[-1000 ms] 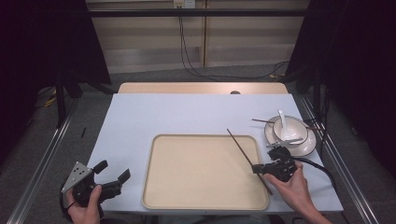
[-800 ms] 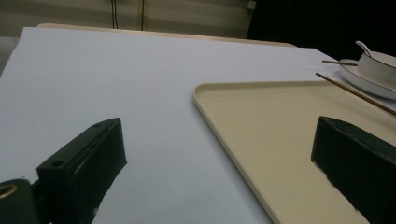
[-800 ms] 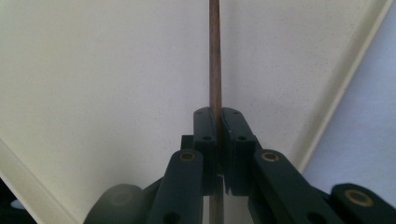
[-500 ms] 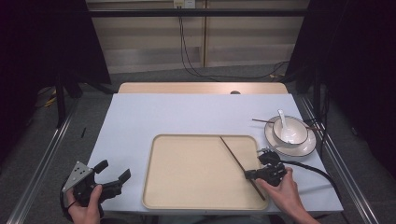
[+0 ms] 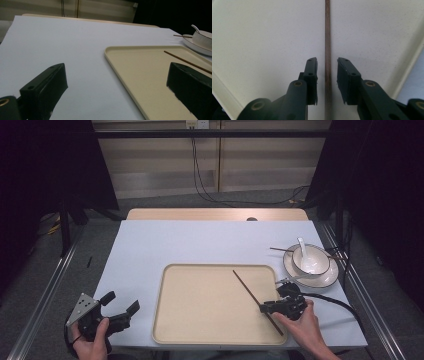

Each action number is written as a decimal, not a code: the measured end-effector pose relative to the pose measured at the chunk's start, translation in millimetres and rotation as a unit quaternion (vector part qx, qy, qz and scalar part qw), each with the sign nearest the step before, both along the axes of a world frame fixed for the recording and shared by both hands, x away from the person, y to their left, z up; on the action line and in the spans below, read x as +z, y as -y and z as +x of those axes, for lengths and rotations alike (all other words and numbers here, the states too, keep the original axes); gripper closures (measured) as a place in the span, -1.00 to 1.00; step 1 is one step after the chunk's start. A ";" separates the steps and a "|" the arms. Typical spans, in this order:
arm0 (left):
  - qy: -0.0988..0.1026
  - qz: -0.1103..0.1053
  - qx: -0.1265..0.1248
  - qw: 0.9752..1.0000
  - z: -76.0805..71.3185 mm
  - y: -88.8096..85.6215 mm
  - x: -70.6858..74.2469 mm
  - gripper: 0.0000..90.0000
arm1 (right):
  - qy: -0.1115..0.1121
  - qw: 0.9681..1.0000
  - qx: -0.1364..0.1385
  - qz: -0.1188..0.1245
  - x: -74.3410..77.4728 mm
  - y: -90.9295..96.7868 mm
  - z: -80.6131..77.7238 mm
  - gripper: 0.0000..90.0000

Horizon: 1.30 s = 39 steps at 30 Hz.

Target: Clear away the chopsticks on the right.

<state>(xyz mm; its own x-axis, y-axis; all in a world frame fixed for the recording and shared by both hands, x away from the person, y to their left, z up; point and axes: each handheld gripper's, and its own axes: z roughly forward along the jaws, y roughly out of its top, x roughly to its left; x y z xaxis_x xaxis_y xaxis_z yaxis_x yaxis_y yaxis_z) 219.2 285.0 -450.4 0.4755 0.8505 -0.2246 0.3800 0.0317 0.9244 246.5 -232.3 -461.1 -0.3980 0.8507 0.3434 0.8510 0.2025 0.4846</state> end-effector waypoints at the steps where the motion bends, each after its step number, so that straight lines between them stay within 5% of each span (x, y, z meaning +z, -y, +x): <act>1: 0.001 -0.002 0.002 1.000 0.1 0.2 -0.1 -0.93 | 0.001 1.000 -0.002 -0.002 0.5 0.1 -0.7 0.45; 9: 0.011 -0.002 0.006 1.000 1.3 2.2 -1.6 -0.94 | 0.038 0.999 0.017 -0.004 3.7 3.7 -4.2 -0.02; 15: 0.019 0.006 0.008 1.000 1.9 4.5 -2.7 -0.95 | 0.092 0.995 0.036 0.002 13.3 13.4 -9.8 -0.29; 20: 0.027 0.010 0.006 1.000 1.7 5.3 -3.2 -0.95 | 0.136 0.989 0.050 0.029 26.5 26.0 -13.7 -0.44; 27: 0.017 0.010 0.000 1.000 3.4 4.4 -4.1 -0.97 | 0.188 0.979 0.073 0.040 44.5 46.9 -20.9 -0.66; 31: 0.008 0.015 -0.008 1.000 4.3 3.1 -4.3 -0.97 | 0.203 0.975 0.077 0.036 50.3 57.0 -23.9 -0.83; 39: 0.008 0.013 -0.015 1.000 4.1 1.3 -3.9 -0.96 | 0.250 0.967 0.042 0.030 73.9 102.0 -25.3 -0.80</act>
<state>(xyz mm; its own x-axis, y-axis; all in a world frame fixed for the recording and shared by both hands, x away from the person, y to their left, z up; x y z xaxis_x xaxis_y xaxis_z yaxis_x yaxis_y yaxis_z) 223.3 283.7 -454.3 0.5051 0.8408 -0.1947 0.3653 -0.0039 0.9309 221.2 -334.3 -387.1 -0.5946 0.7921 0.1381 0.4889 0.2198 0.8442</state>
